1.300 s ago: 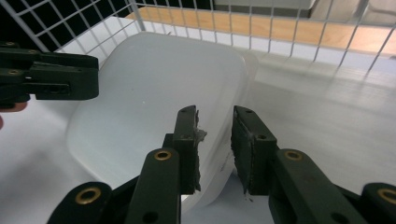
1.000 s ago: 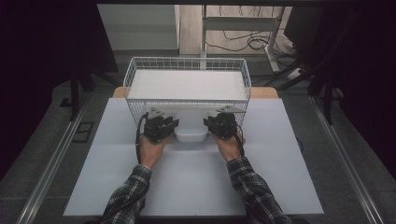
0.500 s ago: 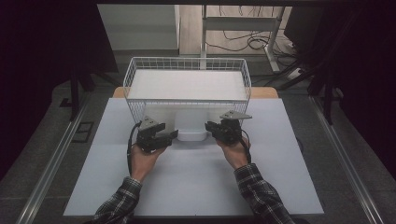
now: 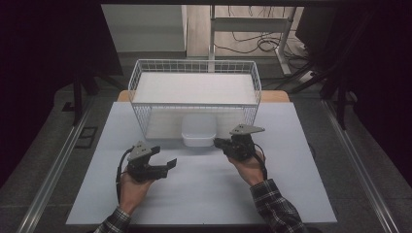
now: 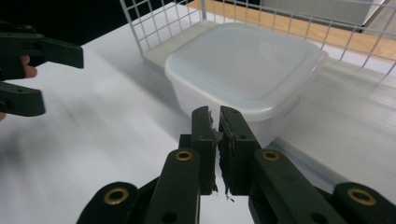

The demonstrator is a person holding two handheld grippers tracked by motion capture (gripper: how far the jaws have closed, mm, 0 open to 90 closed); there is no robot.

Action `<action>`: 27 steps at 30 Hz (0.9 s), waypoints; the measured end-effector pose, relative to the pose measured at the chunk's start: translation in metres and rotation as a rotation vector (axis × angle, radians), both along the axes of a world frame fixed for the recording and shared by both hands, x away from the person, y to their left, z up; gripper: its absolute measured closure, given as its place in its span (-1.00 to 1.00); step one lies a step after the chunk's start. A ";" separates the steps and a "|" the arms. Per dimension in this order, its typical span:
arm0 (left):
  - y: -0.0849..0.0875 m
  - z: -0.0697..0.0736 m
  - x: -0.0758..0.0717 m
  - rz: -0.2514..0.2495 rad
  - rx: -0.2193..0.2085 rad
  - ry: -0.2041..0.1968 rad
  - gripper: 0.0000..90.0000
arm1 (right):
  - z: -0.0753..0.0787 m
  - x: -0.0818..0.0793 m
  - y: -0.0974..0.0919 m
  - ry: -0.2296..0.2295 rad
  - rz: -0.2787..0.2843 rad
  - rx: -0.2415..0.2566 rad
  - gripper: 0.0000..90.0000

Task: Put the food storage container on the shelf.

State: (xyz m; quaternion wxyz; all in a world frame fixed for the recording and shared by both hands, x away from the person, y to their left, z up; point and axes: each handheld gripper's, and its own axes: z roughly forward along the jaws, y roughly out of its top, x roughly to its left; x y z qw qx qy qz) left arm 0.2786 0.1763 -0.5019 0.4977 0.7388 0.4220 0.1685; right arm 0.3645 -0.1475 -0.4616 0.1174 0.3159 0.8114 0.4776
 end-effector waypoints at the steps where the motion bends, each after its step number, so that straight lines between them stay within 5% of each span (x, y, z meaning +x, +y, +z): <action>1: 0.001 -0.002 -0.004 0.001 0.004 0.008 -0.69 | -0.001 -0.001 0.000 0.003 0.004 -0.003 0.86; 11: 0.009 -0.014 -0.039 0.007 0.090 -0.023 -0.89 | -0.017 -0.007 0.018 0.031 0.053 -0.039 0.85; 19: 0.015 -0.018 -0.050 -0.008 0.080 -0.022 -0.93 | -0.030 -0.001 0.041 0.037 0.076 -0.082 0.89; 27: 0.011 -0.021 -0.052 -0.034 0.124 -0.028 -0.97 | -0.043 0.019 0.049 0.066 0.003 -0.030 0.96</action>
